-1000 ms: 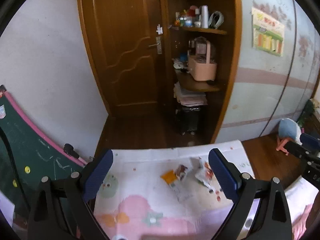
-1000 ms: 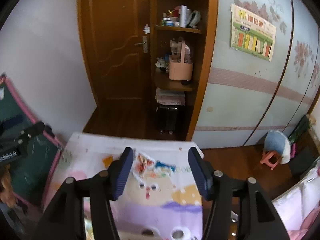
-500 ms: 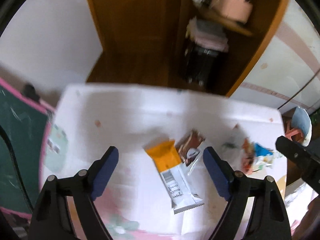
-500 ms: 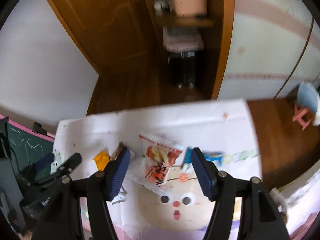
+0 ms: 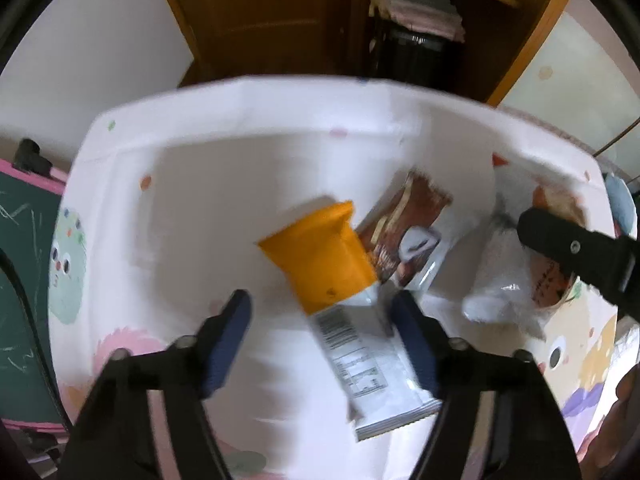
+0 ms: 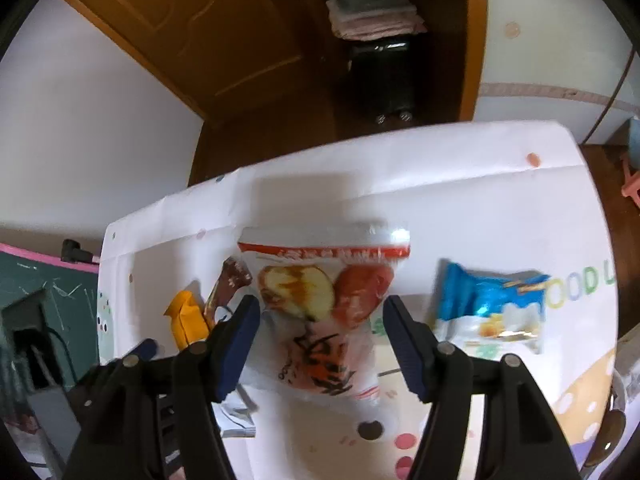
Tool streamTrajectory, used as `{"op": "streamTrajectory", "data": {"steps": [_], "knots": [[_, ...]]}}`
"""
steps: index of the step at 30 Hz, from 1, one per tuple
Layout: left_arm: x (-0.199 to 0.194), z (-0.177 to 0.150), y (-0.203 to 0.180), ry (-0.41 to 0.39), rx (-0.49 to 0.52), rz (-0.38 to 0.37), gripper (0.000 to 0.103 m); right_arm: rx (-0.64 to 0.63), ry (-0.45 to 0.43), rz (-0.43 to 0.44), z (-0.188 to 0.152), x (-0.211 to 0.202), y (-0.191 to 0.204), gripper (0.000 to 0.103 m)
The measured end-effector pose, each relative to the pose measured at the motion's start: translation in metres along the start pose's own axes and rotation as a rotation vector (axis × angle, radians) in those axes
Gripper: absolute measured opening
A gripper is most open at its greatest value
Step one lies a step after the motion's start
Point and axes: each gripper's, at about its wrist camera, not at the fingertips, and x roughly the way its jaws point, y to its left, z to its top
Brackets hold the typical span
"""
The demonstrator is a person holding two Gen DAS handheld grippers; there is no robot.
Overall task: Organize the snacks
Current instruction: 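Grasp an orange-topped bar with the left tool while the right tool grasps a red-printed bag, then carry both items over the white tray and open both tools to drop them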
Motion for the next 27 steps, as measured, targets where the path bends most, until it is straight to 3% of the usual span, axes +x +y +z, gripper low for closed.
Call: {"op": "streamTrajectory", "data": {"steps": [3, 7, 11, 15, 20, 27], "knots": [[0.000, -0.005, 0.004, -0.005, -0.020, -0.018, 0.054, -0.008, 0.042, -0.033, -0.006, 0.014, 0.002, 0.062], [-0.002, -0.013, 0.005, -0.005, 0.007, -0.019, 0.041, -0.059, 0.047, -0.054, -0.024, 0.013, 0.009, 0.049], [-0.013, -0.018, 0.009, -0.021, 0.009, 0.031, 0.031, -0.092, 0.042, -0.077, -0.039, 0.001, 0.014, 0.046], [-0.038, -0.026, 0.014, -0.060, 0.012, 0.040, 0.031, -0.092, 0.007, -0.065, -0.053, -0.025, 0.015, 0.046], [-0.102, -0.040, 0.016, -0.150, 0.044, 0.043, 0.031, -0.113, -0.054, -0.055, -0.070, -0.073, 0.021, 0.046], [-0.222, -0.079, 0.017, -0.328, 0.143, -0.020, 0.031, -0.225, -0.173, -0.070, -0.119, -0.164, 0.051, 0.046]]}}
